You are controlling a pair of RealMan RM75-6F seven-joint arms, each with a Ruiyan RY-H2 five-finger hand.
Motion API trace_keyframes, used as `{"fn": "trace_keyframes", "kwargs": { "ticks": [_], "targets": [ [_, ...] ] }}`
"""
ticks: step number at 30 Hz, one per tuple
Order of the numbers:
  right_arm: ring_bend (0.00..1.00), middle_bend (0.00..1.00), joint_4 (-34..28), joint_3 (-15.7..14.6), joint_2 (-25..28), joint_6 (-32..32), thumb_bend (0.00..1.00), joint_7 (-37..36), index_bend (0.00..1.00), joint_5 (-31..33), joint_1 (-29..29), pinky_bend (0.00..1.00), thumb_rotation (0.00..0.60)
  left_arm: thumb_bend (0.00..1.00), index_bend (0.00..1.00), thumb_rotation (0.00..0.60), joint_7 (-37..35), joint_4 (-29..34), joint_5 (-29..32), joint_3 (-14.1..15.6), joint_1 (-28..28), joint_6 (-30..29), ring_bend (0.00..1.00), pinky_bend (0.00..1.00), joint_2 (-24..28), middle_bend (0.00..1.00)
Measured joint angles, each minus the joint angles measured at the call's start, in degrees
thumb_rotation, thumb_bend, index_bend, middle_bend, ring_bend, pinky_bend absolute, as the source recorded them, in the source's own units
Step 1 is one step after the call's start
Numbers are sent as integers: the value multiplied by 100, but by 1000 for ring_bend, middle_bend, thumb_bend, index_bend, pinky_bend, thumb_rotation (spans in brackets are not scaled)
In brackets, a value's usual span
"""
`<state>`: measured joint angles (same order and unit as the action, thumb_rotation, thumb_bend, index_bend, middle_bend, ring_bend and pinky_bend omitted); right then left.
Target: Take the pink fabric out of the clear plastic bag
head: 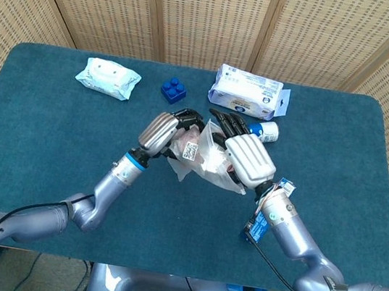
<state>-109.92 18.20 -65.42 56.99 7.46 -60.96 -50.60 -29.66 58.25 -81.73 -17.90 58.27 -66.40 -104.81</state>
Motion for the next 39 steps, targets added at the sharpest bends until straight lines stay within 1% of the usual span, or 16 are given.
{"fn": "trace_keyframes", "kwargs": {
  "ticks": [3, 5, 8, 9, 13, 20, 28, 33, 39],
  "targets": [
    [0, 0, -16, 0, 18, 16, 752, -53, 857, -89, 33, 0, 600, 363, 149, 600, 91, 105, 17, 52, -21, 126, 4, 134, 110, 42],
    [0, 0, -25, -5, 27, 30, 752, -83, 857, -159, 56, 0, 600, 335, 93, 600, 148, 168, 34, 77, -36, 192, 0, 103, 174, 11],
    [0, 0, -27, -15, 36, 54, 752, -118, 858, -256, 90, 0, 600, 299, 16, 600, 200, 281, 59, 105, -73, 251, 0, 48, 264, 0],
    [0, 0, -26, -18, 40, 56, 752, -127, 858, -276, 98, 0, 600, 290, 6, 600, 215, 316, 64, 115, -92, 258, 0, 38, 295, 0],
    [0, 0, -27, -36, 51, 63, 752, -149, 858, -348, 128, 0, 600, 242, 0, 600, 237, 413, 56, 182, -156, 300, 0, 1, 420, 0],
    [0, 0, -10, -91, 53, 60, 752, -195, 858, -460, 189, 0, 600, 195, 0, 600, 158, 546, 5, 317, -315, 328, 0, 0, 675, 0],
    [0, 0, 19, -162, 69, 49, 752, -221, 858, -618, 249, 0, 600, 145, 0, 600, -8, 646, -117, 499, -520, 317, 0, 0, 1096, 0],
    [0, 0, 32, -191, 70, 59, 752, -301, 857, -719, 303, 0, 600, 141, 0, 600, -40, 712, -137, 643, -681, 404, 0, 0, 1427, 0],
    [0, 0, 3, -228, 105, 15, 751, -354, 857, -869, 335, 0, 600, 137, 0, 600, -143, 707, -120, 776, -787, 632, 0, 0, 1666, 0]
  ]
}}
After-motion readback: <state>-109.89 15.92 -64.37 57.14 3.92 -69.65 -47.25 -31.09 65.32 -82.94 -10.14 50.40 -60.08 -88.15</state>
